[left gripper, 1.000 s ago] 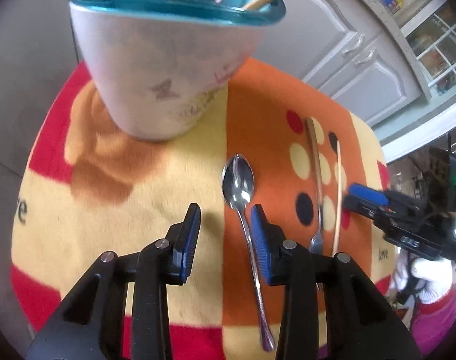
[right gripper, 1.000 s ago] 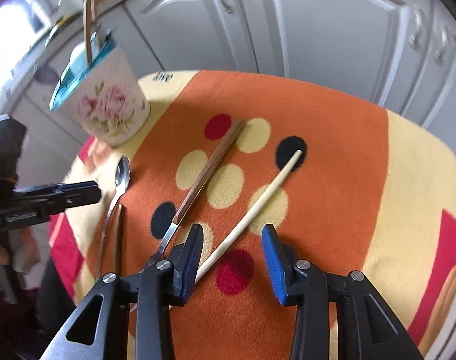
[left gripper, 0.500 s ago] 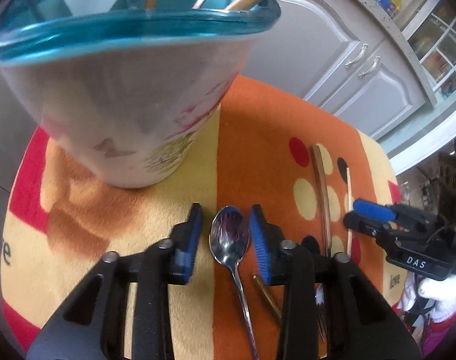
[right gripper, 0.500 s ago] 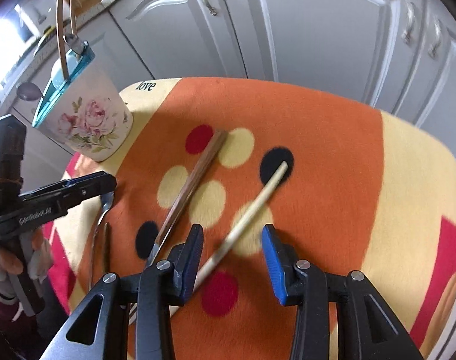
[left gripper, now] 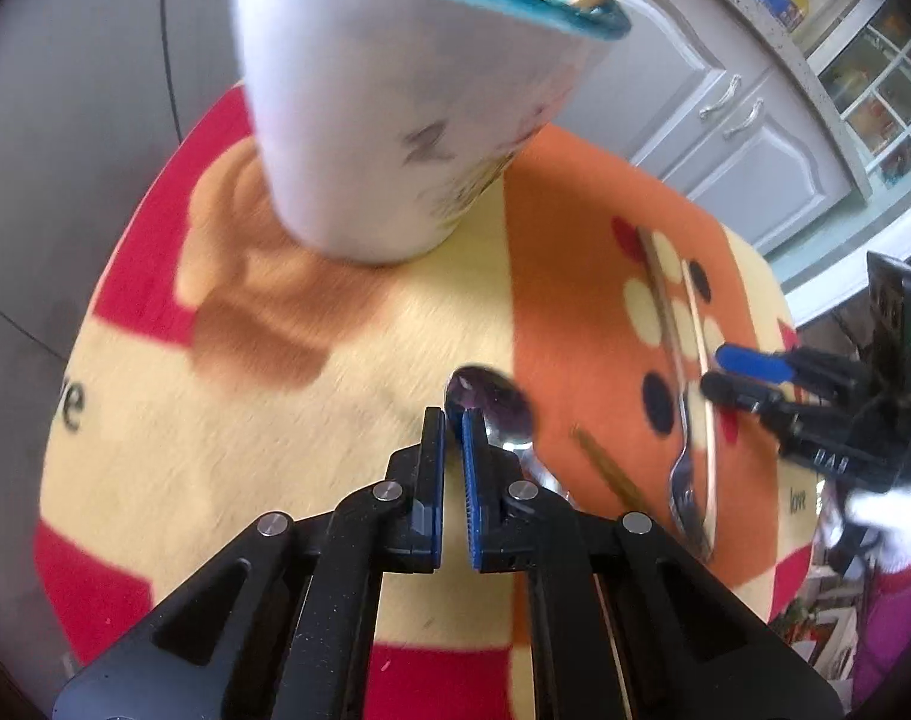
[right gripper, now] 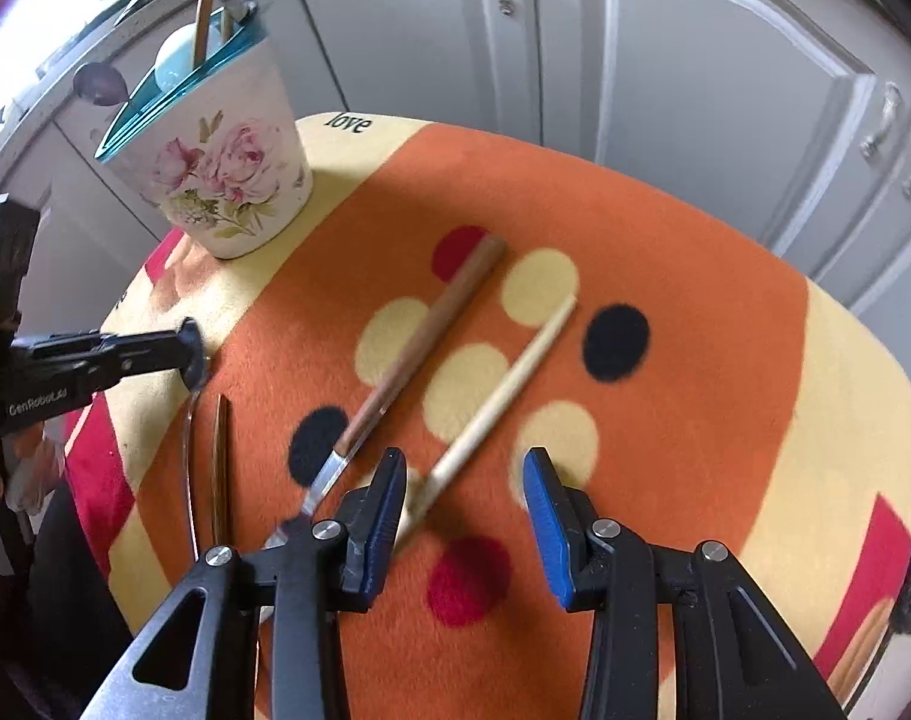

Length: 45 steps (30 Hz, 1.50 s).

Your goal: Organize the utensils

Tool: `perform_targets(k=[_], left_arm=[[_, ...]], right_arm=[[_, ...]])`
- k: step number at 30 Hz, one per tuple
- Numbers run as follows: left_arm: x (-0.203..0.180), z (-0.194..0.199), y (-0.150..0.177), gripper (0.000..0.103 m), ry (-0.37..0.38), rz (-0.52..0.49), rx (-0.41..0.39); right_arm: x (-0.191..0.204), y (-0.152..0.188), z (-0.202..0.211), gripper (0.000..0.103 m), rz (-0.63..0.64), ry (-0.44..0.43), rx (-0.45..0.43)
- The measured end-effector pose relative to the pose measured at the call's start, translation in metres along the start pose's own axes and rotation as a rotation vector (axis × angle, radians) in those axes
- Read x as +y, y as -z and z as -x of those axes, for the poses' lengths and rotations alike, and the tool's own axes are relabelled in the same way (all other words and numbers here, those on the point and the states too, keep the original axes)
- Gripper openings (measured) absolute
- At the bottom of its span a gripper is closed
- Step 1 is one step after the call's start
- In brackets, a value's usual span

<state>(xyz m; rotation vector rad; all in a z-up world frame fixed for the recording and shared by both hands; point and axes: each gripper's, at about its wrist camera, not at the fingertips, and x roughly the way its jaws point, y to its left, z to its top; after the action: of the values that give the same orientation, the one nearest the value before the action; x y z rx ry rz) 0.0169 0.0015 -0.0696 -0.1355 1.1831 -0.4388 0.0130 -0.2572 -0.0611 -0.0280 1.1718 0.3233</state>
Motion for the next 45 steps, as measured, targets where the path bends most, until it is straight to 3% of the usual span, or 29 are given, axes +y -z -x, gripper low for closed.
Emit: perform_targets(k=[5, 9, 15, 17, 19, 21, 26, 28, 34, 38, 45], left_arm=[[0.009, 0.004, -0.001, 0.005, 0.045, 0.041, 0.01], [0.017, 0.006, -0.007, 0.025, 0.064, 0.06, -0.005], [0.005, -0.001, -0.018, 0.027, 0.07, 0.001, 0.004], [0.002, -0.002, -0.02, 0.027, 0.07, -0.028, 0.016], [-0.001, -0.003, -0.02, 0.024, 0.053, -0.049, 0.013], [-0.004, -0.004, -0.017, 0.01, 0.036, -0.071, 0.025], [-0.005, -0.003, -0.013, 0.008, 0.035, -0.076, 0.034], [-0.005, -0.003, -0.011, 0.008, 0.035, -0.076, 0.033], [-0.008, -0.004, -0.012, 0.006, 0.032, -0.071, 0.024], [-0.005, 0.007, -0.012, 0.004, 0.06, -0.03, 0.019], [-0.012, 0.037, -0.014, 0.002, 0.068, -0.041, -0.039]], right_arm=[[0.002, 0.001, 0.001, 0.039, -0.028, 0.0, 0.003], [-0.003, -0.003, 0.0, 0.039, -0.076, -0.01, -0.004], [-0.005, -0.021, -0.009, 0.038, -0.099, 0.009, 0.029], [0.0, -0.028, -0.013, 0.029, -0.063, 0.043, 0.041], [0.006, -0.035, -0.017, 0.026, -0.024, 0.073, 0.049], [0.012, -0.04, -0.019, 0.022, 0.006, 0.073, 0.055], [0.02, -0.034, -0.015, 0.018, 0.089, 0.053, 0.075], [0.013, -0.033, -0.013, 0.018, 0.075, 0.083, 0.082], [0.006, -0.04, -0.017, 0.02, -0.011, 0.035, 0.074], [-0.002, -0.036, -0.012, 0.006, -0.079, -0.017, 0.038], [0.0, -0.019, 0.016, 0.004, -0.102, -0.05, -0.007]])
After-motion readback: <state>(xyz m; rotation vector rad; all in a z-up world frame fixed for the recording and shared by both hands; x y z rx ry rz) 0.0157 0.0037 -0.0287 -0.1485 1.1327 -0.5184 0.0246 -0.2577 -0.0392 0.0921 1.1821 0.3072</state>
